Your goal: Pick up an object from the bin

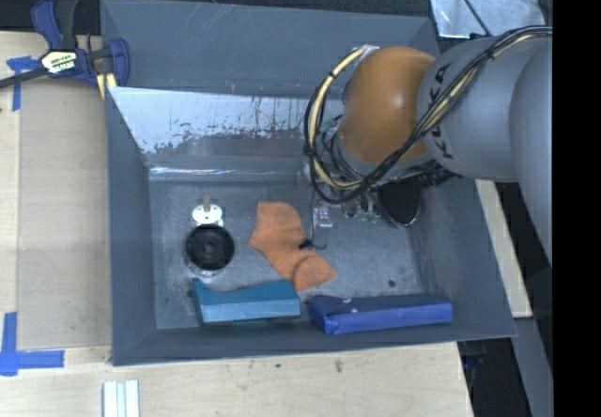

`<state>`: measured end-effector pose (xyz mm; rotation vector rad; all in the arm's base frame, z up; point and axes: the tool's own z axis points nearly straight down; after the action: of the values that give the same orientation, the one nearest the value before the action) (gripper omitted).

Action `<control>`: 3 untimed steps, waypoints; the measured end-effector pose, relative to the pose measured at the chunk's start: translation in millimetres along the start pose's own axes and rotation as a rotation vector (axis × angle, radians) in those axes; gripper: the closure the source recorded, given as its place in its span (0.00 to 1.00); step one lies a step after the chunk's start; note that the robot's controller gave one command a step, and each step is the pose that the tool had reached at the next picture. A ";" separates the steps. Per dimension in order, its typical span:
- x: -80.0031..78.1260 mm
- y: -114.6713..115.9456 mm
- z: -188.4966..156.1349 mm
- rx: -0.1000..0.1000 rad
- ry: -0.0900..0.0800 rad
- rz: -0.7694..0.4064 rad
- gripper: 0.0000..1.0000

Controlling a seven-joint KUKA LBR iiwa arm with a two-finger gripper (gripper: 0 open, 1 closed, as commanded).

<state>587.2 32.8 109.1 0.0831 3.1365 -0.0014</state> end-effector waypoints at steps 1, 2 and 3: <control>-2.7 7.0 5.8 -0.001 -0.001 -0.015 0.00; -4.7 9.6 -39.0 -0.001 0.006 -0.126 0.00; -1.0 19.7 -46.0 -0.001 -0.008 -0.378 0.00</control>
Offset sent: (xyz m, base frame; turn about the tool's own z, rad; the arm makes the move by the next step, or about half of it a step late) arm 0.0214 0.0096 0.1042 -0.4031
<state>589.0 52.4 155.1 -0.5068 3.0889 -0.0013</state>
